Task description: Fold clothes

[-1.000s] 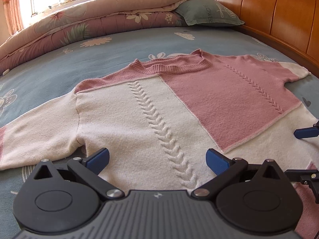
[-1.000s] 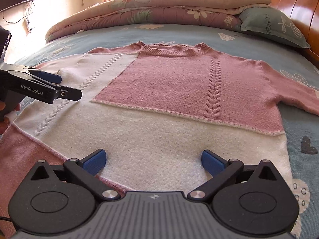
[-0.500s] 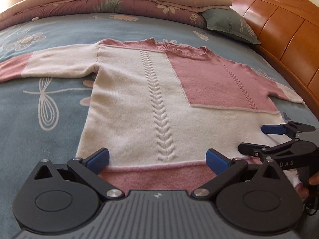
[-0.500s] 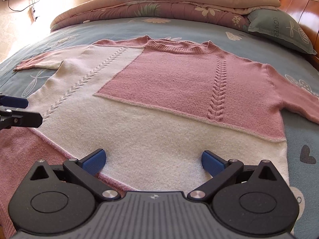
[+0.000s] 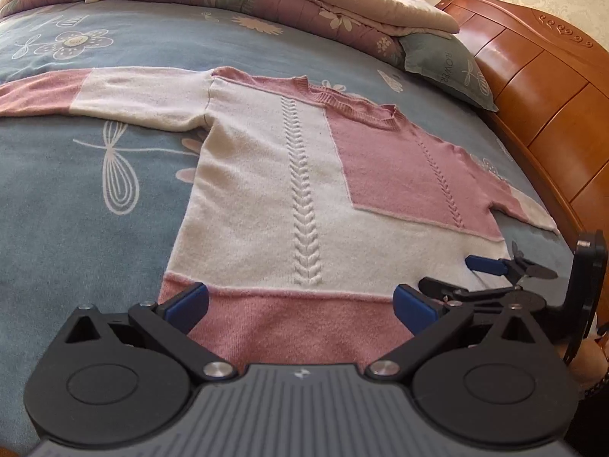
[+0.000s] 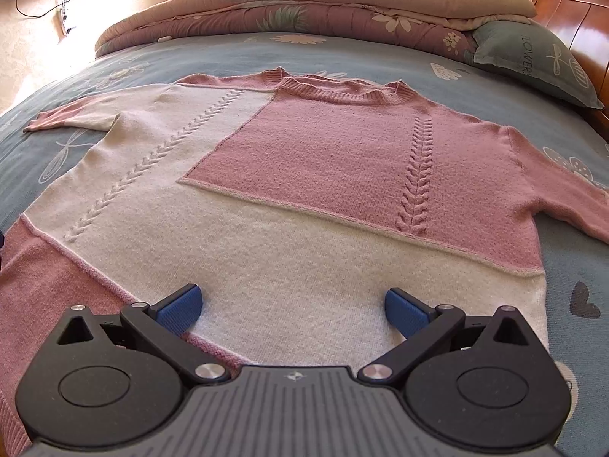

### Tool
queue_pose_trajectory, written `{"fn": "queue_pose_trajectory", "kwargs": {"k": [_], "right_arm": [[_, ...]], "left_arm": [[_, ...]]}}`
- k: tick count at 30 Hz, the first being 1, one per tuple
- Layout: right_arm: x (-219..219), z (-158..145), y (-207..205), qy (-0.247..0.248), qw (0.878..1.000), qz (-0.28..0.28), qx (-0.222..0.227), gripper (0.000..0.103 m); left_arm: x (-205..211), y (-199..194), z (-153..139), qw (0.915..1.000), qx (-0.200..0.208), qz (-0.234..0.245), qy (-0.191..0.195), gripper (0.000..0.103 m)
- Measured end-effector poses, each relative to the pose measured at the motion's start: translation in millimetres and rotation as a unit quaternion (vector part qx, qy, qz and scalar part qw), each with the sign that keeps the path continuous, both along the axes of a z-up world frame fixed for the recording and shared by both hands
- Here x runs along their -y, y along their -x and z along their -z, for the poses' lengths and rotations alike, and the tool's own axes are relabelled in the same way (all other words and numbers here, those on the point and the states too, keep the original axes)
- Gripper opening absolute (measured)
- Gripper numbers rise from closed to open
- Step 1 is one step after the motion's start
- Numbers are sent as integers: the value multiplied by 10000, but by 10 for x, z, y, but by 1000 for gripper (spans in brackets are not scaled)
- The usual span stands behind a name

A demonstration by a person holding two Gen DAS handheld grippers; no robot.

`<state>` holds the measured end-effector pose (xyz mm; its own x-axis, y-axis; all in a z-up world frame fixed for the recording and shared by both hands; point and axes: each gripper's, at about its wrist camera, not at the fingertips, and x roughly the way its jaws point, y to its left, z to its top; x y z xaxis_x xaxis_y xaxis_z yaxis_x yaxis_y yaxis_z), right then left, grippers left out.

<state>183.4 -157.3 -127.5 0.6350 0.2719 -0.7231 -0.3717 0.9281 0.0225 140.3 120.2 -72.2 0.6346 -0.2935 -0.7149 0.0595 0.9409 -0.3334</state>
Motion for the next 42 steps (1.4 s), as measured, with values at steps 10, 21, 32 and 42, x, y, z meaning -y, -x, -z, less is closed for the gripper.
{"fn": "queue_pose_trajectory", "kwargs": {"k": [10, 21, 32, 42], "right_arm": [[-8, 8, 4, 9, 10000, 7, 28, 103], [-13, -26, 18, 94, 9999, -12, -55, 103], [-9, -23, 61, 120, 9999, 21, -17, 103], [10, -29, 95, 140, 9999, -7, -29, 103]], "left_arm": [[27, -1499, -184, 9989, 170, -184, 400, 102], [-166, -1420, 396, 9971, 49, -423, 636, 102], [-374, -1913, 43, 9921, -43, -722, 1026, 102], [-551, -2803, 361, 9889, -152, -1111, 970, 102]]}}
